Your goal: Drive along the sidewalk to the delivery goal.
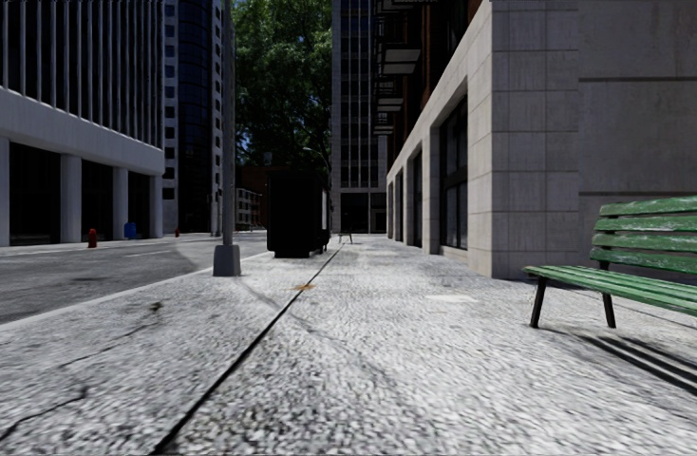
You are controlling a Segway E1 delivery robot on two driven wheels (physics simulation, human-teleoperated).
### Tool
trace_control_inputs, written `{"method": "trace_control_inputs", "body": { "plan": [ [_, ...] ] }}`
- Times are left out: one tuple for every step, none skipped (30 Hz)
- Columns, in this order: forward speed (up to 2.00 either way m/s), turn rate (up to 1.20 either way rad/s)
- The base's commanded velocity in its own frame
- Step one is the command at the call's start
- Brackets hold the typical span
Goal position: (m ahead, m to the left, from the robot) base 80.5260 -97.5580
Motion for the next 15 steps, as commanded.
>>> {"method": "trace_control_inputs", "body": {
  "plan": [
    [2.00, 0.00],
    [2.00, 0.00],
    [2.00, 0.00],
    [2.00, 0.00],
    [2.00, 0.00],
    [2.00, 0.00],
    [2.00, 0.00],
    [2.00, 0.00],
    [2.00, 0.00],
    [2.00, 0.00],
    [2.00, 0.00],
    [2.00, 0.00],
    [2.00, 0.00],
    [2.00, 0.00],
    [2.00, 0.00]
  ]
}}
